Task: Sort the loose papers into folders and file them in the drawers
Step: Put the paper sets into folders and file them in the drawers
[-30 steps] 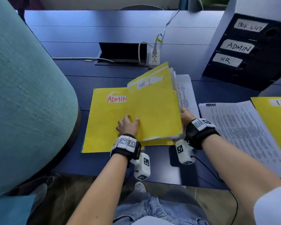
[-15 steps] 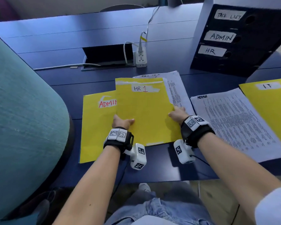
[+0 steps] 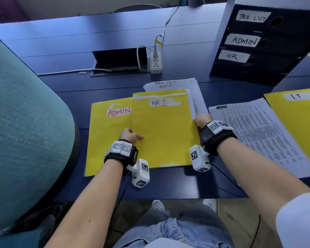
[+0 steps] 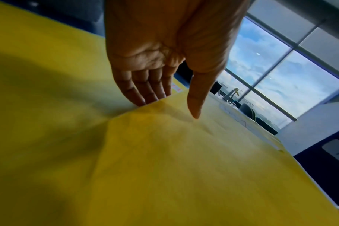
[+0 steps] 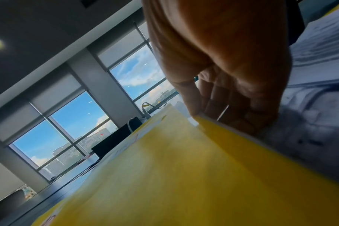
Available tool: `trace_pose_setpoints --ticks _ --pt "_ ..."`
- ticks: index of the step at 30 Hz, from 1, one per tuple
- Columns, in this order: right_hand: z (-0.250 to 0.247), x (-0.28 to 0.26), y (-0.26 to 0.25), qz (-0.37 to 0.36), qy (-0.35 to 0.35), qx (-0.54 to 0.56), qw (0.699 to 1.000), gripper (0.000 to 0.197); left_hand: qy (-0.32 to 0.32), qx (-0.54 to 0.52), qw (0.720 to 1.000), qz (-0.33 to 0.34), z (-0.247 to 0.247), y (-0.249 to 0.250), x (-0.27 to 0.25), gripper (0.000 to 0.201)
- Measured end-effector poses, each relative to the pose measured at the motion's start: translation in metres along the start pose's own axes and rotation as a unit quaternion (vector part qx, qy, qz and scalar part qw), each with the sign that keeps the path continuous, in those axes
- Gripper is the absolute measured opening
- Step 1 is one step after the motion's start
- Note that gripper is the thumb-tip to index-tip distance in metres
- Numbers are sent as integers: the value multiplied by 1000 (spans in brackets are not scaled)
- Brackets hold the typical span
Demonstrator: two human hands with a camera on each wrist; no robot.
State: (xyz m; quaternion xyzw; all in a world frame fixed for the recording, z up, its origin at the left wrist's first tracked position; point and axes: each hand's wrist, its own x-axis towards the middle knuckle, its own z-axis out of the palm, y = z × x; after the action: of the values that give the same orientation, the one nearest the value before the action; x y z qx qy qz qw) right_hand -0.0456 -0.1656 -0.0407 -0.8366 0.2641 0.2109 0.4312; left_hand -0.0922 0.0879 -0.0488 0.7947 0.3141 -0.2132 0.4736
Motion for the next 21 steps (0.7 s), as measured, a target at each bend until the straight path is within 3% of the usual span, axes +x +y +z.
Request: trace_pose_setpoints --ticks 3,8,15,18,21 --pt "-3 5 -5 10 -18 36 999 40 36 16 999 8 -8 19 10 75" --pt "-7 19 -12 -14 38 22 999 29 -2 91 995 45 -7 47 27 82" --pt "1 23 -15 -13 22 82 996 27 -56 101 987 114 -10 43 39 91" --pt "6 22 -17 -28 43 28 998 29 -68 61 991 100 -7 41 38 98" --pt "6 17 -19 -36 49 -31 998 27 -10 37 998 40 -2 41 42 93"
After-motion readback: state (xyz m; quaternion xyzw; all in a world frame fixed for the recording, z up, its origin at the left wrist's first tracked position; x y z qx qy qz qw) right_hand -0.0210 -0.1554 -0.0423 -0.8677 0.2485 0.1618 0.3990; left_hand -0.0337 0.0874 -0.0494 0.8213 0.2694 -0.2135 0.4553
